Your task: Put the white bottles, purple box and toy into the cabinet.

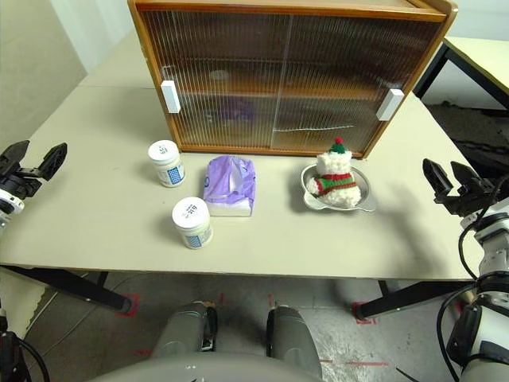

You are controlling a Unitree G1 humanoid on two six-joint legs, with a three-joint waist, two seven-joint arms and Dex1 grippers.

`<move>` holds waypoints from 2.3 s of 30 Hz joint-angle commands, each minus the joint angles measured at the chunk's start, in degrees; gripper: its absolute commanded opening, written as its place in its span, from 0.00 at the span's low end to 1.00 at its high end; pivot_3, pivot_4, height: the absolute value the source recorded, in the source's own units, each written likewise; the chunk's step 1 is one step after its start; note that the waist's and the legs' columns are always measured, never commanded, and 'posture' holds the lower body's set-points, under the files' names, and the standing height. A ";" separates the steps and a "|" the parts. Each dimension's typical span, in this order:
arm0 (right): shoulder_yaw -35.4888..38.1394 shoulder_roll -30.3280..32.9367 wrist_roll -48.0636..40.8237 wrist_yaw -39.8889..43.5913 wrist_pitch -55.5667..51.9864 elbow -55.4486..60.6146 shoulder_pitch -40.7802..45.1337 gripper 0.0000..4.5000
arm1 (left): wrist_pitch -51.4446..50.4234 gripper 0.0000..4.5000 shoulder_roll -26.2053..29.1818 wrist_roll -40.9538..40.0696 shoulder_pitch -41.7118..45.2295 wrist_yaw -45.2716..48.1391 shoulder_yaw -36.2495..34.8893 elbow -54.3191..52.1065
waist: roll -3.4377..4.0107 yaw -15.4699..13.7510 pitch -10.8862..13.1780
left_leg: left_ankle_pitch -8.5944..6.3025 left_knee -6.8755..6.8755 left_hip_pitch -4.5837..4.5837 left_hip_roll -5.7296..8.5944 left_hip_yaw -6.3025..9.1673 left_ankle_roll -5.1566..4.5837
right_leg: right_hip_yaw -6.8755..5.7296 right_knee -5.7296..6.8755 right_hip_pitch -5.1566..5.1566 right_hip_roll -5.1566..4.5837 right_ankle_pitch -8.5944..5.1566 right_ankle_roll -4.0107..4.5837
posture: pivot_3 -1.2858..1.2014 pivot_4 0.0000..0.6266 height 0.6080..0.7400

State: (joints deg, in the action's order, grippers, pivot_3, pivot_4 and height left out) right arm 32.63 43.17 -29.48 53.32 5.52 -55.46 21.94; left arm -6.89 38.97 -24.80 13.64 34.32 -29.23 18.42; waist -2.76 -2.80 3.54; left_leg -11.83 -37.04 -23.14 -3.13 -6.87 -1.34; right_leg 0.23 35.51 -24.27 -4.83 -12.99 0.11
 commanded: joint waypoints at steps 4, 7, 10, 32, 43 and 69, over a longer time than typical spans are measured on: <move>0.35 -0.52 0.13 -0.08 1.28 0.08 -0.37 1.00 | -0.60 0.99 0.36 0.07 1.44 0.53 0.88 0.63 | 0.00 -0.32 0.00 | 0.00 0.00 0.00 0.00 0.00 0.00 | -0.02 0.00 0.00 -0.02 0.00 -0.01 | 0.59 0.06 1.00; 0.52 -1.17 -0.52 0.32 0.61 2.72 -2.02 1.00 | -0.40 0.99 0.83 0.12 2.46 1.26 0.89 2.04 | 0.00 -0.40 0.00 | 0.00 0.00 -0.01 0.00 0.01 0.00 | -0.02 -0.01 0.00 -0.01 0.00 0.00 | 0.58 0.06 1.00; 0.99 -1.64 -2.44 3.36 -1.33 6.40 -4.17 1.00 | -0.15 0.99 0.91 0.51 3.82 2.18 1.76 2.99 | 0.01 -0.42 0.00 | 0.00 0.02 -0.02 0.00 0.01 0.00 | -0.03 -0.01 0.00 -0.01 -0.05 -0.02 | 0.58 0.05 1.00; -6.54 -5.26 -15.23 7.79 -24.18 63.14 -18.85 1.00 | -3.61 0.01 -0.33 2.21 17.32 10.93 14.43 1.33 | -0.13 0.23 -0.50 | 0.00 -0.05 -0.06 0.02 0.03 0.01 | -0.15 0.03 0.01 -0.02 -0.03 -0.07 | 0.56 0.03 1.00; -13.61 -9.81 -13.99 7.09 -22.56 66.06 -14.41 1.00 | -5.24 0.01 -4.65 6.36 23.89 6.83 19.80 2.25 | -0.22 0.20 -0.37 | 0.00 -0.03 -0.09 0.25 0.08 0.00 | -0.14 0.03 -0.01 0.04 -0.05 -0.11 | 0.56 0.05 1.00; -21.05 -14.97 -11.03 6.43 -17.56 66.65 -12.66 1.00 | 2.17 0.01 -11.02 13.29 32.62 2.97 22.77 16.21 | -0.23 0.22 -0.35 | 0.00 -0.09 -0.10 0.29 0.12 0.00 | -0.14 0.08 0.01 0.06 0.00 -0.21 | 0.55 0.05 1.00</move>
State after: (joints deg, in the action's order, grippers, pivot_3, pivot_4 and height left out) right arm 11.85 28.21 -40.98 59.72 -12.91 10.17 9.78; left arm -5.79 28.19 -12.67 45.21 37.15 -6.81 32.69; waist -3.00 -2.58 3.19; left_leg -11.83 -37.13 -23.24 -2.84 -6.76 -1.35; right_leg 0.09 35.59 -24.26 -4.77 -12.99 -0.11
